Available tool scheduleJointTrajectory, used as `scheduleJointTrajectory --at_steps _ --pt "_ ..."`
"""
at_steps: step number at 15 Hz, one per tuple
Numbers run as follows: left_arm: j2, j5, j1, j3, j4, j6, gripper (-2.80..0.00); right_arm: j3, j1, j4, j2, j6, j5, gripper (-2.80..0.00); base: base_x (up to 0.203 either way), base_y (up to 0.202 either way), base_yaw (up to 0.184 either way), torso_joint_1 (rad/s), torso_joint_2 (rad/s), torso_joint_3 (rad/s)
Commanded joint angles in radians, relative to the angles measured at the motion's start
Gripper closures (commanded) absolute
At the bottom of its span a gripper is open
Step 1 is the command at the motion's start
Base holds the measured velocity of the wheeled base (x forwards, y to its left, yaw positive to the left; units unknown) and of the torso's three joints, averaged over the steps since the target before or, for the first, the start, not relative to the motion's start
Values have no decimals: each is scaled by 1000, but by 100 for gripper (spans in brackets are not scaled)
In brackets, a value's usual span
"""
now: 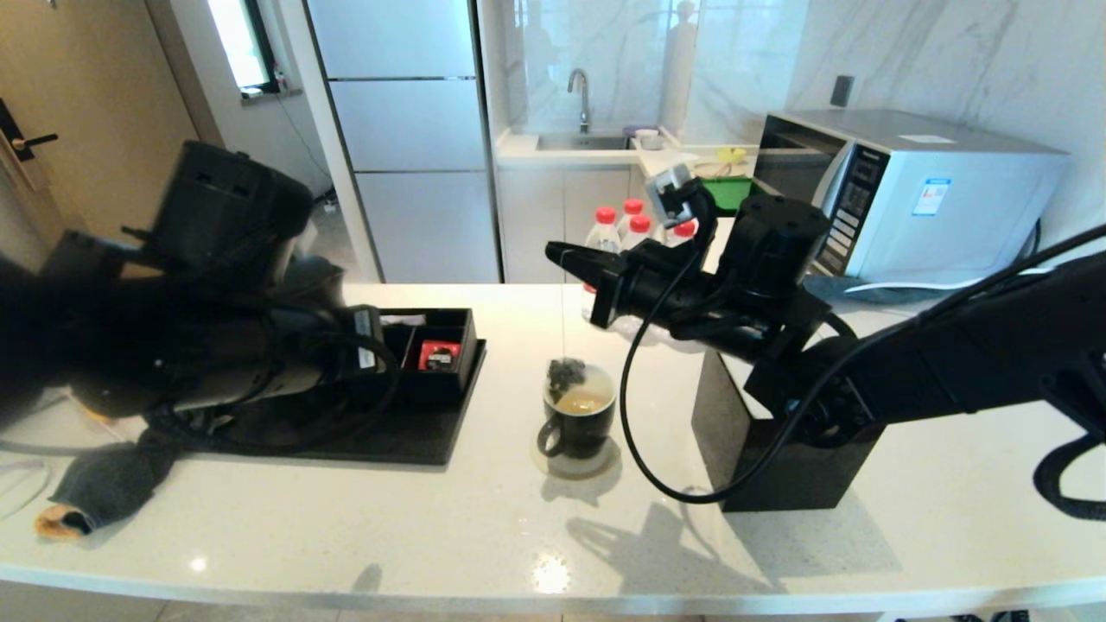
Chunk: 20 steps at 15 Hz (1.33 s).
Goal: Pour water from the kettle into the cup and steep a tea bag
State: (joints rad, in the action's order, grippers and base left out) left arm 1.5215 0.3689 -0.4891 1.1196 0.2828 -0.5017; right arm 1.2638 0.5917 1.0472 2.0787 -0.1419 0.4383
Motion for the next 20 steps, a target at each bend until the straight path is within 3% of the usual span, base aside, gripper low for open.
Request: scheduleJointTrajectory --at_steps 1,4,10,15,17,20 --pt "-35 2 -3 -44 1 3 0 -4 0 8 -12 -1 3 0 0 0 0 0 0 0" --pt "-109 2 -3 -157 -1 40 0 -6 0 8 -14 -1 2 0 0 0 0 0 0 0" --pt "-246 13 -3 -352 -15 48 0 -6 -1 14 -9 1 2 0 0 0 0 0 0 0" --pt "-291 207 7 -617 -351 73 0 -3 -22 16 3 -1 3 0 0 0 0 0 0 0" --pt "-357 226 51 -680 -388 133 0 -3 -26 19 9 -2 3 0 0 0 0 0 0 0" --pt "-425 230 103 -738 -393 146 0 -5 -26 20 9 -1 3 0 0 0 0 0 0 0"
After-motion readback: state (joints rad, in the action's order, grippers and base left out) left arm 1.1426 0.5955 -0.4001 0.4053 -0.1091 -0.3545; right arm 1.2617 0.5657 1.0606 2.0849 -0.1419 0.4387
